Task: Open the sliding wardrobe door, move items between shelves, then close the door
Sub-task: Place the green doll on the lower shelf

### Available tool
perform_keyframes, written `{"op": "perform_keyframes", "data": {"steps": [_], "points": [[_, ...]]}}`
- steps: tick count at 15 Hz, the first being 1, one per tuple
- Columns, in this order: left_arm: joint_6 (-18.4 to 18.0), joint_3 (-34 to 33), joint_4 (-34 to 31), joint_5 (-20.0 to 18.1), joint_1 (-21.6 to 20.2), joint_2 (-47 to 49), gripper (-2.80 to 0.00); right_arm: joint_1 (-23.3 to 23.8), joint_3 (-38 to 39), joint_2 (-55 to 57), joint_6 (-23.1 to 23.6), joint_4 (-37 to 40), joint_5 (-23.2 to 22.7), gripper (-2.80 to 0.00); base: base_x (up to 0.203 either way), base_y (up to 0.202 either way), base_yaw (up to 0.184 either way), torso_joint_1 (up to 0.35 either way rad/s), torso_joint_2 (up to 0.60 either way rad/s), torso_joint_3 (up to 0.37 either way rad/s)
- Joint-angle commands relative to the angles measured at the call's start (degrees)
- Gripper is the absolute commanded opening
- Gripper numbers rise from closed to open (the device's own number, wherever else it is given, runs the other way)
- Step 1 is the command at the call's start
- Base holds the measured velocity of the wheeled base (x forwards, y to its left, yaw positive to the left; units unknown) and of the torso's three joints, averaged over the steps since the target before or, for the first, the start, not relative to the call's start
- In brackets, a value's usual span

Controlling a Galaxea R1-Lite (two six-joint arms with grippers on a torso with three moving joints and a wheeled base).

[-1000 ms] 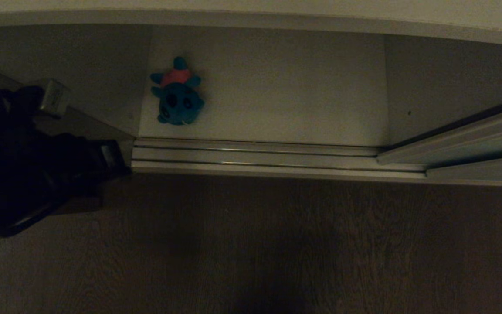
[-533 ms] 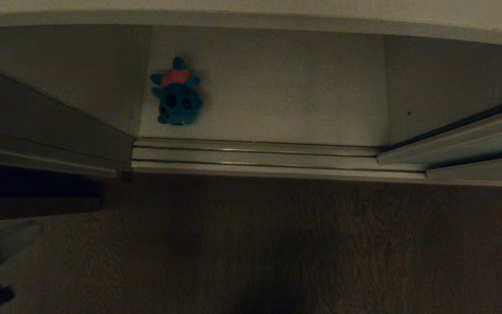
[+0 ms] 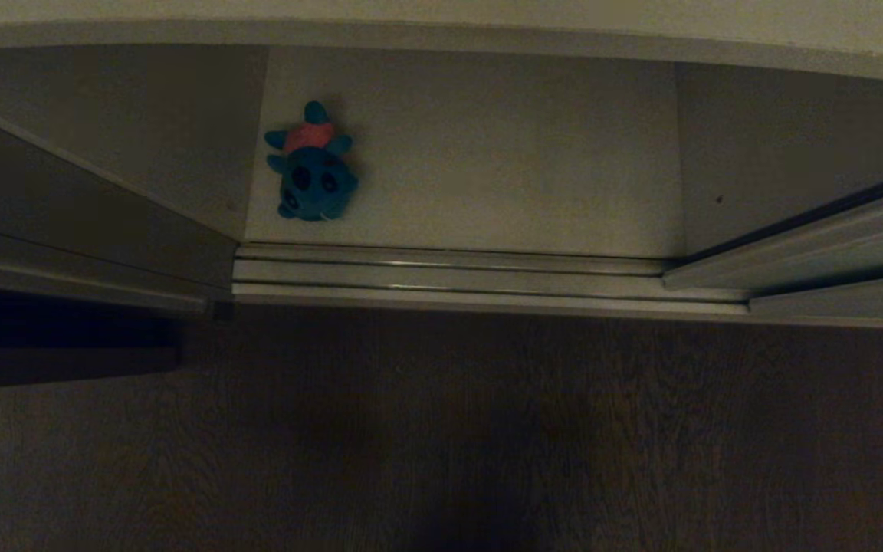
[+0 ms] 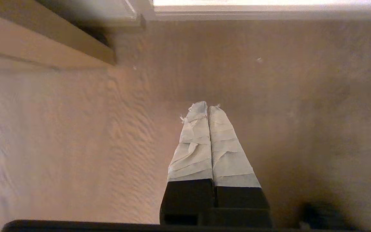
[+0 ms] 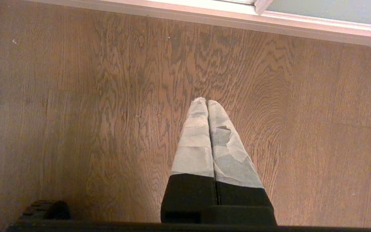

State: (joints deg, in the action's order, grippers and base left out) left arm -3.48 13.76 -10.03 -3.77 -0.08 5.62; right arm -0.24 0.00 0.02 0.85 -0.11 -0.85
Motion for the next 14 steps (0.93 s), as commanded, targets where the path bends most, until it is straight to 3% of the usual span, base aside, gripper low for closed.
{"op": "perform_keyframes", "data": {"steps": [1, 3, 7, 14], "points": [[-1.95, -8.33, 4.96, -0.03, -0.51, -5.72, -2.80, -0.02, -0.07, -0.20, 0.03, 0.02, -0.03, -2.80, 0.000, 0.000, 0.000, 0.000, 0.00, 0.000], [-3.27, -14.21, 8.01, 0.93, -0.63, -5.60, -2.80, -0.02, -0.09, -0.29, 0.03, 0.02, -0.03, -2.80, 0.000, 0.000, 0.000, 0.000, 0.00, 0.000], [-1.11, -13.41, 9.14, 2.09, -0.71, -5.53, -2.80, -0.02, -0.09, -0.24, 0.03, -0.03, -0.03, -2.80, 0.000, 0.000, 0.000, 0.000, 0.00, 0.000], [-1.16, -13.67, 9.91, 2.10, -0.71, -5.53, -2.80, -0.02, -0.08, -0.25, 0.03, 0.02, -0.03, -2.80, 0.000, 0.000, 0.000, 0.000, 0.00, 0.000]]}}
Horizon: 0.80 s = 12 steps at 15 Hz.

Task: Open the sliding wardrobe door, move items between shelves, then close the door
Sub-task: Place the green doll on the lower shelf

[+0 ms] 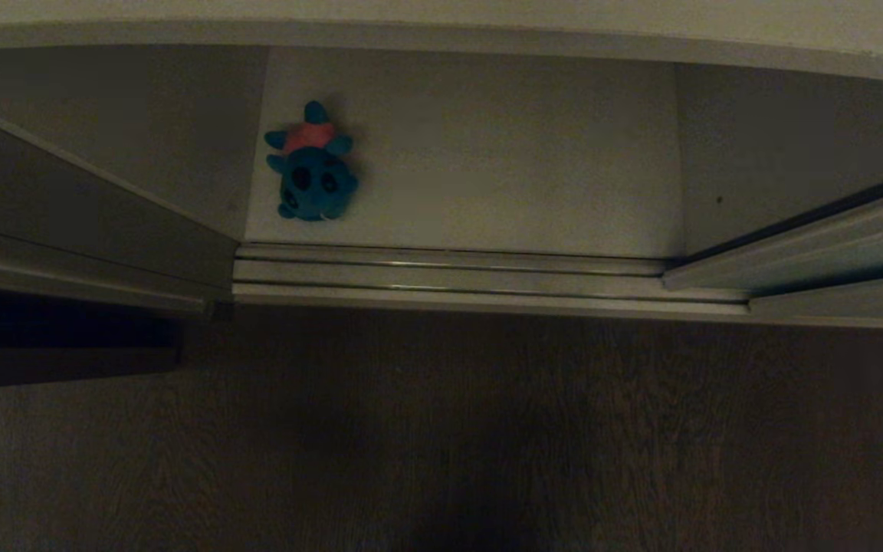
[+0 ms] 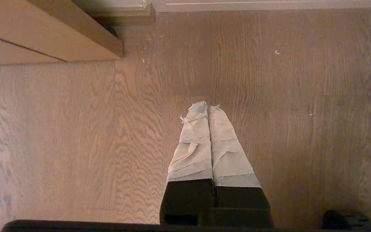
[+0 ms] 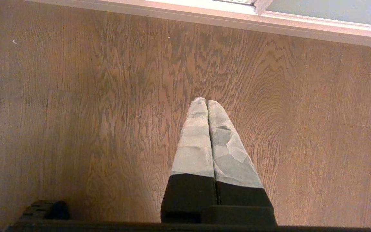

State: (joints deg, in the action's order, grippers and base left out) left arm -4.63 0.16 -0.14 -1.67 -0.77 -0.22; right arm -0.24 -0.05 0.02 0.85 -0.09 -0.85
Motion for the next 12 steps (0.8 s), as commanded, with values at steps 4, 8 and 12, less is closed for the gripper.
{"op": "perform_keyframes", "data": {"steps": [4, 8, 12], "points": [[-0.05, -0.07, -0.03, 0.00, -0.02, 0.31, -2.80, -0.02, 0.00, -0.29, 0.03, 0.00, -0.03, -2.80, 0.000, 0.000, 0.000, 0.000, 0.00, 0.000], [-0.47, -0.07, -0.13, 0.09, -0.02, 0.31, -2.80, -0.08, 0.05, -0.26, 0.03, 0.00, -0.03, -2.80, 0.000, 0.000, 0.000, -0.001, 0.00, 0.037], [-0.21, -0.07, -0.13, 0.00, -0.02, 0.31, -2.80, -0.02, -0.03, -0.25, 0.03, -0.07, -0.03, -2.80, 0.000, 0.000, 0.000, 0.001, 0.00, 0.173]]}}
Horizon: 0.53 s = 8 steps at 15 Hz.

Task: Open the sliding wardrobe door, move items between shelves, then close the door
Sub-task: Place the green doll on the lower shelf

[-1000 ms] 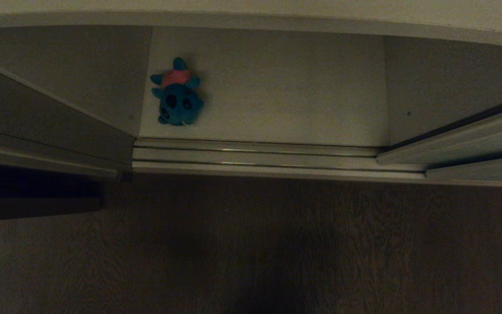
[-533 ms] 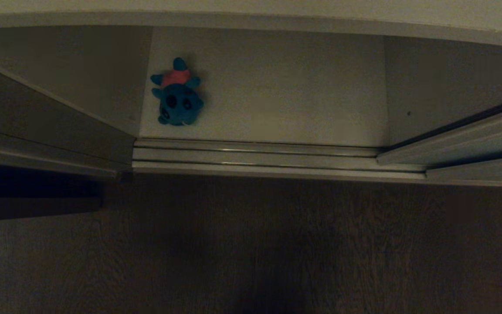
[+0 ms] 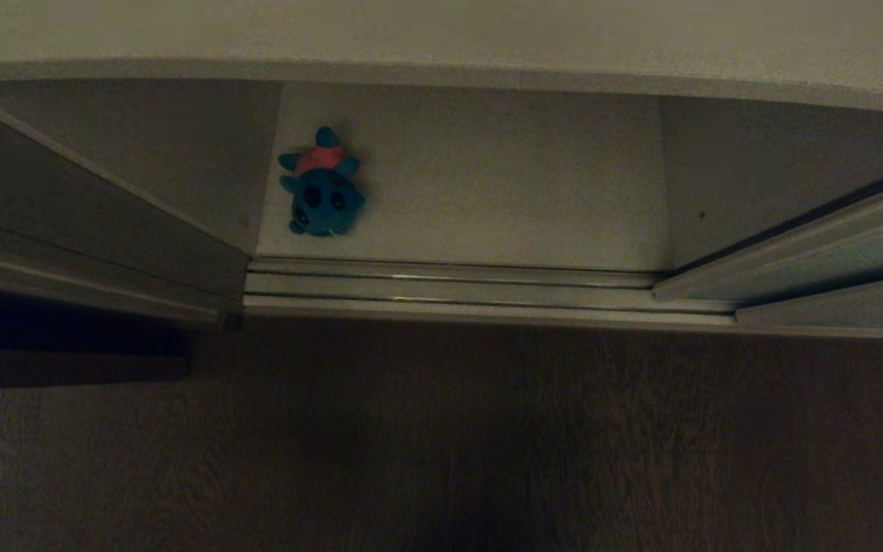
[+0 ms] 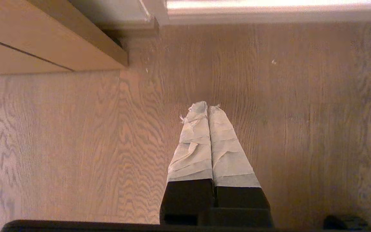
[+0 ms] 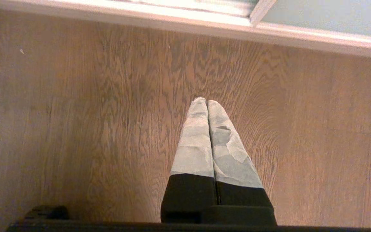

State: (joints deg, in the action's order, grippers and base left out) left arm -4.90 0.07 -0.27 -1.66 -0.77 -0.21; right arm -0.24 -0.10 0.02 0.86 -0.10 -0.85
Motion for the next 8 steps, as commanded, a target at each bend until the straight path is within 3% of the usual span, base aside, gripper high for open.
{"op": "perform_keyframes", "data": {"steps": [1, 8], "points": [[0.15, 0.01, 0.09, -0.01, -0.02, 0.30, -2.80, -0.02, 0.01, -0.20, 0.02, -0.08, -0.03, -2.80, 0.000, 0.000, 0.000, 0.002, 0.00, 0.196], [0.24, 0.01, 0.09, -0.06, -0.02, 0.34, -2.80, -0.02, 0.10, -0.21, 0.02, 0.01, -0.03, -2.80, 0.000, 0.000, 0.000, 0.000, 0.00, 0.203]]}}
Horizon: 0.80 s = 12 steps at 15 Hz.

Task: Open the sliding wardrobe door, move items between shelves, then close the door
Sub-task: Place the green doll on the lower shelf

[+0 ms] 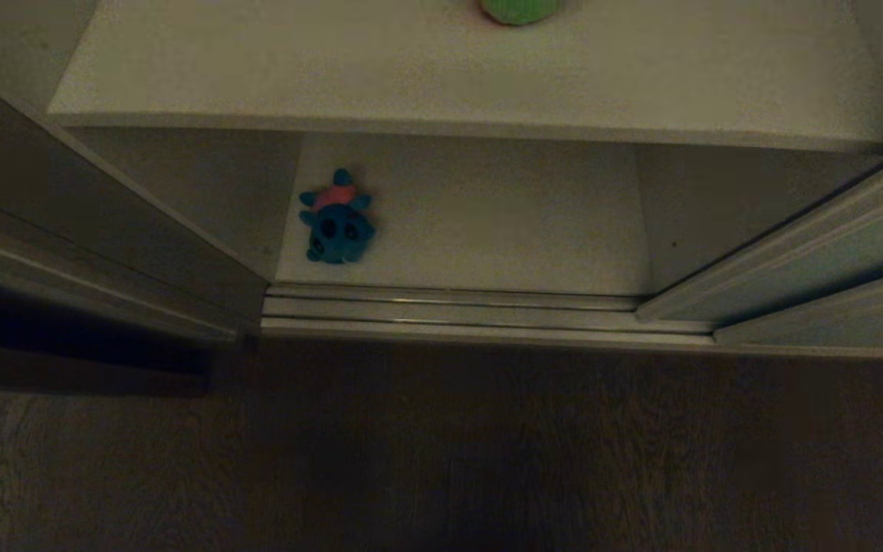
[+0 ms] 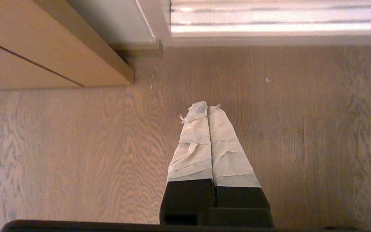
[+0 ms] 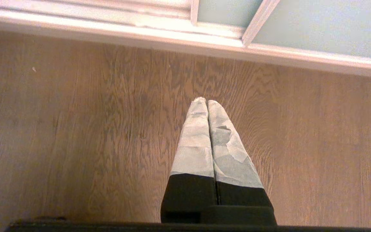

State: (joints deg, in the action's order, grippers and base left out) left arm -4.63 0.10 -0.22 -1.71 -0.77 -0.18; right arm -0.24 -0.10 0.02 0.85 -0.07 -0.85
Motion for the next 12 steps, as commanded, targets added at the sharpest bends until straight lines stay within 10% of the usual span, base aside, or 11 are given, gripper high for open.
{"op": "perform_keyframes", "data": {"steps": [1, 12], "points": [[-0.02, -0.01, 0.04, 0.04, -0.02, 0.36, -2.80, -0.02, 0.01, -0.23, 0.03, -0.03, -0.03, -2.80, 0.000, 0.000, 0.000, -0.010, 0.00, 0.193], [-0.03, -0.01, -0.04, 0.12, -0.02, 0.27, -2.80, -0.02, 0.01, -0.20, 0.03, -0.01, -0.03, -2.80, 0.000, 0.000, 0.000, 0.000, 0.00, 0.203]]}}
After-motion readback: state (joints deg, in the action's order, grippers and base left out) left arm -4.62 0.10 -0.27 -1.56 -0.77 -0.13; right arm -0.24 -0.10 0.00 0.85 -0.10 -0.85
